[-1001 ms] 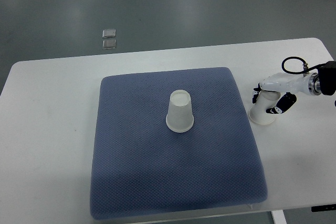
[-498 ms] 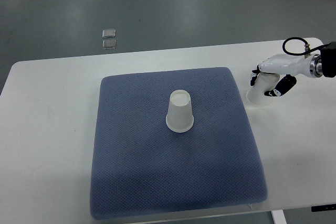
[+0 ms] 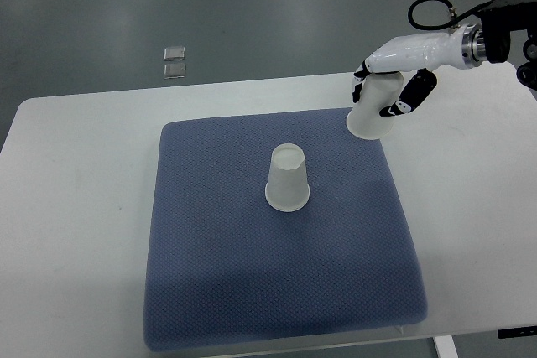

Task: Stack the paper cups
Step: 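Lift the cup with the right hand and carry it over the inverted cup, then lower the held cup onto the inverted cup and open the right hand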

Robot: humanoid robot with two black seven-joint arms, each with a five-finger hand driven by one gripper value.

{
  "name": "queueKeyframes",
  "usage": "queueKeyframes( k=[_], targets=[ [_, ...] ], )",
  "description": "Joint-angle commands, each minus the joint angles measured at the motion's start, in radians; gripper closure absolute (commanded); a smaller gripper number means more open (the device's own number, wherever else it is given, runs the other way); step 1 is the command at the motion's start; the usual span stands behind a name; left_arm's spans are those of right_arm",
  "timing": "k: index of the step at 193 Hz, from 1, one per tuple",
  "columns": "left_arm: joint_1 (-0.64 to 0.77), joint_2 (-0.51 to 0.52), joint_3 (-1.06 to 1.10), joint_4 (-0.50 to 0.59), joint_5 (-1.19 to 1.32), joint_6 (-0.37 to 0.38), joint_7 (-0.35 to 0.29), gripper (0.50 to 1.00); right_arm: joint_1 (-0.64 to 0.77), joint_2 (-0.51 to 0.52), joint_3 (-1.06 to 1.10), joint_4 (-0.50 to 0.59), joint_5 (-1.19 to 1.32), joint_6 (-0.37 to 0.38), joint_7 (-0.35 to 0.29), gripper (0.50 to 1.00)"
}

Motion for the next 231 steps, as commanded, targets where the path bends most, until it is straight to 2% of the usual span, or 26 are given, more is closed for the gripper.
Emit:
queueKeyframes(
  k=[1,49,105,141,231],
  targets=[
    [0.0,0.0,0.0,0.0,0.001,0.0,0.0,0.5,0.062,0.021,0.0,0.029,0.044,0.057,0.007,0.883],
    [0.0,0.0,0.0,0.0,0.0,0.0,0.0,0.5,0.154,0.12,0.002,0.057,0.131,0.128,0.016,0.881],
    [0.0,0.0,0.0,0.0,0.001,0.0,0.0,0.5,0.104,0.225,0.0,0.033,0.128,0.114,0.004,0.879],
    [0.0,0.0,0.0,0.0,0.0,0.0,0.0,0.5,0.064,0.239,0.0,-0.02,0.116,0.108,0.004,0.879],
    [0.0,0.0,0.0,0.0,0.0,0.0,0.0,0.5,0.016,0.257,-0.006,-0.021,0.097,0.059,0.002,0.879]
  ],
)
